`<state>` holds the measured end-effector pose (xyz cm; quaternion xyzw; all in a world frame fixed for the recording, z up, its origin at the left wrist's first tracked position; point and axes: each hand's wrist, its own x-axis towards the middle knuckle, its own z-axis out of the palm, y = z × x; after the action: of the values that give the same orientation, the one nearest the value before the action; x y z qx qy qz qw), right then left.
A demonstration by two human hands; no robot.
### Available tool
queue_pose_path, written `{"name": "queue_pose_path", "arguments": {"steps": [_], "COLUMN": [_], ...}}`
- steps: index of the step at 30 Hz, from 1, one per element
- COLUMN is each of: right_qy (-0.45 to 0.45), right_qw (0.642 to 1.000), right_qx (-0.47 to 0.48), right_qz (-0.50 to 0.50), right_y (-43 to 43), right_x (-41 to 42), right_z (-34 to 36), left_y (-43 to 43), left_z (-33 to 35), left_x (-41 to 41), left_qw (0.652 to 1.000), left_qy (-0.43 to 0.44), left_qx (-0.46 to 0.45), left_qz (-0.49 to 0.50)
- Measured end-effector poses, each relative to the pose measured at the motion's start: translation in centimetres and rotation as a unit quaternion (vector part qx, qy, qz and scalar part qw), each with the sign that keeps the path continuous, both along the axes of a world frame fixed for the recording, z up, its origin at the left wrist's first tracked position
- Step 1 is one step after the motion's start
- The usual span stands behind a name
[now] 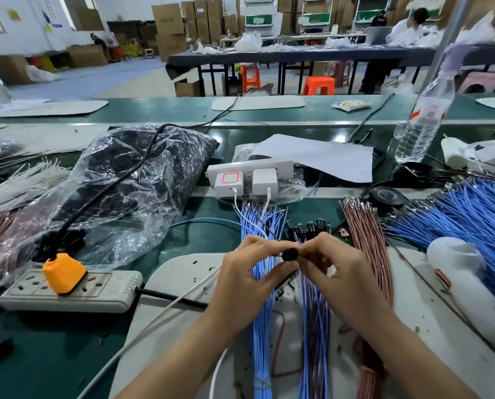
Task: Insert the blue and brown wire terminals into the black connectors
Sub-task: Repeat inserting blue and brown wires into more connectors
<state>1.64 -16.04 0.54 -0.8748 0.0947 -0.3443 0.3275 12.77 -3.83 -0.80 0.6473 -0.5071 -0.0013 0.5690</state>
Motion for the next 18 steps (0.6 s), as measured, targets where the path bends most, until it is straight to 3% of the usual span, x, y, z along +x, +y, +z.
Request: {"name": "queue_pose_path", "arguments": {"steps": [5, 9, 13, 18], "right_qy": [0.072, 0.19, 0.276, 0.225], "right_qw": [0.987, 0.936, 0.899, 0.894], "right_qx": [0.139, 0.262, 0.267, 0.332], "right_qz": [0.046, 0.14, 0.211, 0.202], "right_y": [-0.5, -2.1, -2.7, -2.9], "right_x": [-0.1, -0.7, -0.9, -0.9], "right_z": [0.0, 0.3, 0.4, 0.2], "left_y": [-0.1, 0.0, 0.1, 0.2], "left_z": [-0.2, 0.1, 0.2, 0.0], "left_x": [0.5, 1.3, 1.9, 1.8], "left_qw": [0.996, 0.983, 0.976, 0.977], "left_qy": [0.078, 0.152, 0.179, 0.162], "left_qx": [-0.021, -0.049, -0.063, -0.066], "left_qz": [0.034, 0.09, 0.107, 0.12]}}
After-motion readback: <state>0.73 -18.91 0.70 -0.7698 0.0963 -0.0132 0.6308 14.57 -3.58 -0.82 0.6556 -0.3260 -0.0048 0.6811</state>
